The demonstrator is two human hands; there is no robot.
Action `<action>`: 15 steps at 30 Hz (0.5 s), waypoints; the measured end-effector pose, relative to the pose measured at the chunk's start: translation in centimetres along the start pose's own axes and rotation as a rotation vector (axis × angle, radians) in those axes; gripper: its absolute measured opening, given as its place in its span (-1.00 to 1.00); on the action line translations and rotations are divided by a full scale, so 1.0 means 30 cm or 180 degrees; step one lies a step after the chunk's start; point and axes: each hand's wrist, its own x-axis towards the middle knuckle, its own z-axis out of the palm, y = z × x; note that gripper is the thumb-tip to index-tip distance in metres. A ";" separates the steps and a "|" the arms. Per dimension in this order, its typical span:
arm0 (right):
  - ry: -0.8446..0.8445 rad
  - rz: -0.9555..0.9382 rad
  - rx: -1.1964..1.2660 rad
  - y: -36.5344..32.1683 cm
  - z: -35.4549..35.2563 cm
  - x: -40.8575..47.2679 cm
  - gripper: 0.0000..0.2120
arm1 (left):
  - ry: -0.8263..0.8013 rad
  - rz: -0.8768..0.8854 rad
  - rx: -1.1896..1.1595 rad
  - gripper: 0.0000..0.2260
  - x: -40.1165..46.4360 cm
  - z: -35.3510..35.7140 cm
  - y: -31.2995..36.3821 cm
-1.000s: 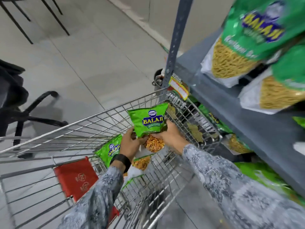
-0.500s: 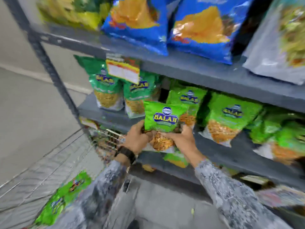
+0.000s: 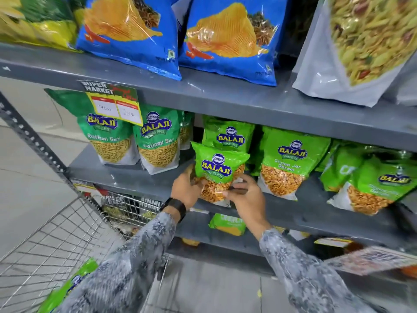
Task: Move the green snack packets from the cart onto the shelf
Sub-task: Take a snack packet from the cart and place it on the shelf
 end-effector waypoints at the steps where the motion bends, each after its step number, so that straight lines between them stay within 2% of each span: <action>1: 0.0184 -0.0061 -0.0019 -0.010 -0.009 -0.027 -0.56 | -0.0006 -0.0030 -0.0084 -0.44 -0.019 -0.020 -0.001; 3: 0.0365 -0.0216 -0.0089 -0.029 -0.003 -0.091 -0.66 | -0.0007 -0.0100 -0.0234 -0.38 -0.084 -0.075 -0.013; 4: 0.0255 -0.0281 -0.0157 -0.042 0.014 -0.131 -0.70 | 0.0021 -0.0129 -0.0258 -0.38 -0.129 -0.115 -0.030; 7: -0.0553 -0.0746 -0.0683 -0.112 0.131 -0.249 -0.77 | 0.0346 -0.0230 -0.0081 -0.41 -0.267 -0.274 -0.128; 11: -0.1671 -0.1862 -0.1756 -0.210 0.389 -0.352 -0.56 | 0.0852 -0.0739 0.0385 -0.46 -0.426 -0.484 -0.331; 15: -0.2589 -0.2378 -0.2333 -0.181 0.723 -0.455 -0.50 | 0.1390 -0.1359 0.0230 -0.48 -0.577 -0.640 -0.609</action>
